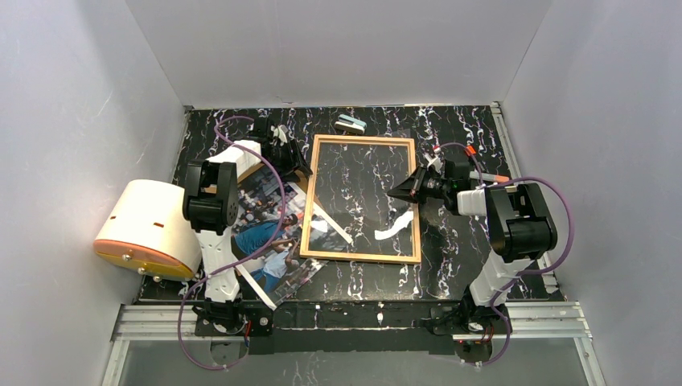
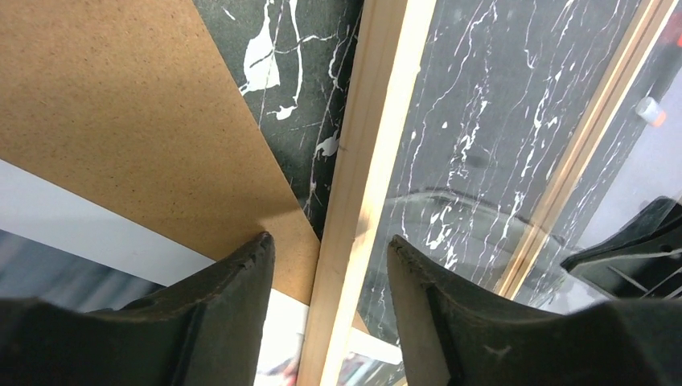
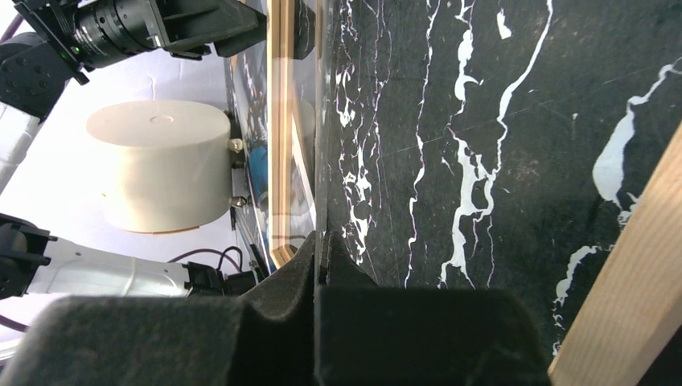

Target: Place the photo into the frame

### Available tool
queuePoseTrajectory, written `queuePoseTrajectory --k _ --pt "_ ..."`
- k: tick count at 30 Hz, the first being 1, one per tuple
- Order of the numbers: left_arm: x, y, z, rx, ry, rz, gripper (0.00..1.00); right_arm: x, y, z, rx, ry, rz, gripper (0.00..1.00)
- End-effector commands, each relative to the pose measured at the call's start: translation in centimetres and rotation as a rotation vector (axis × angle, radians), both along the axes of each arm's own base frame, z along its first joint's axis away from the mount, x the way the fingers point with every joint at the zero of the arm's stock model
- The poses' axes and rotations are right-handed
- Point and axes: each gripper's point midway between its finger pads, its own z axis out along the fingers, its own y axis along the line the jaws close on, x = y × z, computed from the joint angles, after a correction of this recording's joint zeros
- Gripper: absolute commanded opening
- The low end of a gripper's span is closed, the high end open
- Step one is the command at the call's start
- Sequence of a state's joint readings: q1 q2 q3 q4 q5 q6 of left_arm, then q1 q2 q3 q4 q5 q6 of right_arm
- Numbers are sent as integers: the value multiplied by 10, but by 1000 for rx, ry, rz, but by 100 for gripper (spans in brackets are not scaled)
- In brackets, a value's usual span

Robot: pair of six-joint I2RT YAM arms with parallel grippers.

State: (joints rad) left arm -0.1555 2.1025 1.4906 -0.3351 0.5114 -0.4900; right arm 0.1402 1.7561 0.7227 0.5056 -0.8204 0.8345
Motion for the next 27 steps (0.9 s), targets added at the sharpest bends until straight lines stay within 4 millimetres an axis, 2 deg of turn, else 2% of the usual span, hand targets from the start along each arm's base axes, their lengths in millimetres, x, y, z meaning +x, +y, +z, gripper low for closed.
queuePoseTrajectory --k 1,9,15,20,22,24,26,27 --pt "-16 -8 -9 -14 52 -32 50 10 -5 5 5 -62 -18 1" --pt "-16 -11 -13 -7 55 -38 48 7 1 6 48 -89 55 1" --pt "-14 -12 -13 -8 55 -37 47 3 4 23 83 -175 94 1" --pt "-14 -13 -15 -7 60 -37 39 -3 7 33 117 -211 128 3" --pt "-15 -14 -17 -5 64 -40 34 -1 6 29 113 -178 120 17" --pt "-15 -15 -19 -4 67 -42 32 2 5 23 99 -150 97 35" --pt "-16 -15 -21 -3 71 -43 32 7 3 18 74 -138 64 49" --pt "-16 -15 -21 -2 71 -43 32 11 2 16 58 -131 46 53"
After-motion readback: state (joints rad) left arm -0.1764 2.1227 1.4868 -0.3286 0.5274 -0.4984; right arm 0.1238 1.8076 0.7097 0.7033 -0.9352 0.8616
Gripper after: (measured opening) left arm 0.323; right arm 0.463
